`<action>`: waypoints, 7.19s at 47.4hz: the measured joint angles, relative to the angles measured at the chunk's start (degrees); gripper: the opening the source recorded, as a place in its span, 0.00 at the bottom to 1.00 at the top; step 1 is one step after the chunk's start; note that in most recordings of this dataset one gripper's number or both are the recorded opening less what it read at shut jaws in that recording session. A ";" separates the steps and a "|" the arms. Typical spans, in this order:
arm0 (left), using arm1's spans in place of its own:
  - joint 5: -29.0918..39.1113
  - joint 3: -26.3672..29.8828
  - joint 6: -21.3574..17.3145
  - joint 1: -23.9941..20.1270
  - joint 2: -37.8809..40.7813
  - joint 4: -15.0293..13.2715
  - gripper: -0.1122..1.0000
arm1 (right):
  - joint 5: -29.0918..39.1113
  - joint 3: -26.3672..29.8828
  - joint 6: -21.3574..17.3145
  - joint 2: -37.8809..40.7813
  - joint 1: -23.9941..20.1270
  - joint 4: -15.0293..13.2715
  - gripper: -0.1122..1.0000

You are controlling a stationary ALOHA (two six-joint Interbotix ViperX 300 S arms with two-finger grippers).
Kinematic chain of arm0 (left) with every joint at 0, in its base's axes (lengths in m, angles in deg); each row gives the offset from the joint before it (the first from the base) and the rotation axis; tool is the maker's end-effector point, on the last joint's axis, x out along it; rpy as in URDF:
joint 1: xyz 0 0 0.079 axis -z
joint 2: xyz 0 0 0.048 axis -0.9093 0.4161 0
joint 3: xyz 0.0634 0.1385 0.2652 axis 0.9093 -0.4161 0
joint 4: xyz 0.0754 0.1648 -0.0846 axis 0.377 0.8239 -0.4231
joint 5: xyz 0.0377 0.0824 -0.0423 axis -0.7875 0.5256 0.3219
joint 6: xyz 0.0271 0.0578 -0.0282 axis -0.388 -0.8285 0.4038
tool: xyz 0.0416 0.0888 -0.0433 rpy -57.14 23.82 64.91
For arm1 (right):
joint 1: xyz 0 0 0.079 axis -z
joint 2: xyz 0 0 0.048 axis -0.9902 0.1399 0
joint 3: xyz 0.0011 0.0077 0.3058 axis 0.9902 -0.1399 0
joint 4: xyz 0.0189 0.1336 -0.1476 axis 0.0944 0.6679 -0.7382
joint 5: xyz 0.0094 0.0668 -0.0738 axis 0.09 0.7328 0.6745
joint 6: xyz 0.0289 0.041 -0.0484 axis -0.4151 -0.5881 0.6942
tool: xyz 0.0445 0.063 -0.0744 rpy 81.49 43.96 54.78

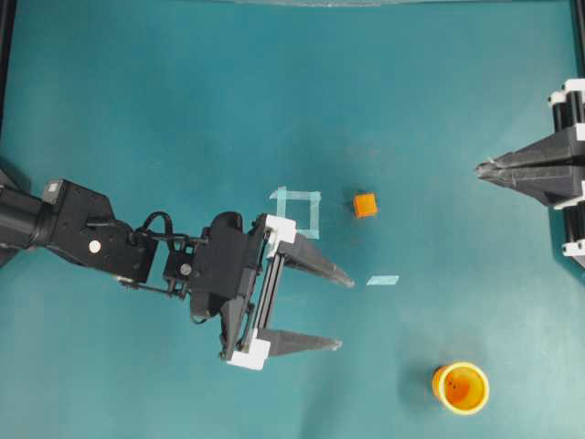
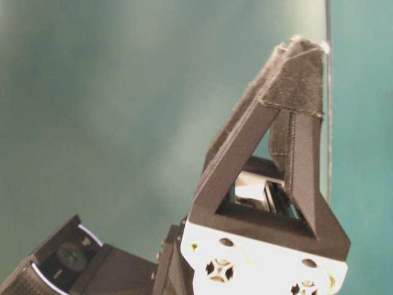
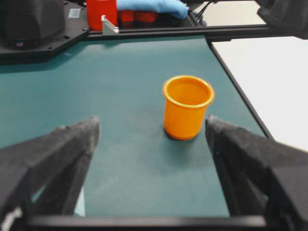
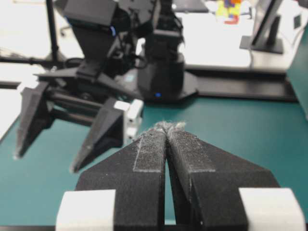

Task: Lift the orange cup with left arm.
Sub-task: 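Extend the left arm toward the orange cup at the lower right, then position the open left gripper around the orange cup, then close the left gripper on the orange cup and raise it, then hold the orange cup lifted in the left gripper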

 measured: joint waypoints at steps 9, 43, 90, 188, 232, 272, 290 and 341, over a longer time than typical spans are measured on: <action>-0.09 0.44 -0.09 0.70 0.79 0.00 0.87 | 0.00 0.00 0.00 0.35 0.00 0.00 0.10; 8.53 15.64 0.00 1.58 14.85 0.09 0.87 | 0.00 0.00 0.09 0.62 0.00 0.00 0.10; 10.90 31.90 2.55 4.22 29.71 0.00 0.87 | 0.00 0.09 -0.18 0.62 -0.35 0.00 0.10; 22.06 50.10 -0.88 3.69 40.17 0.09 0.67 | 0.00 0.35 -0.18 1.58 -1.49 0.00 0.10; 38.32 53.00 -5.71 3.69 27.16 0.09 0.67 | 0.09 0.70 -0.18 1.58 -1.49 0.00 0.10; 41.31 55.72 -5.98 3.69 27.16 0.09 0.67 | 0.53 0.70 -0.18 1.58 -1.49 0.00 0.10; 41.57 55.72 -5.98 3.69 26.10 0.09 0.67 | 0.53 0.70 -0.18 1.58 -1.49 0.00 0.10; 42.10 55.81 -5.98 3.69 26.02 0.09 0.67 | 0.53 0.70 -0.18 1.58 -1.49 0.00 0.10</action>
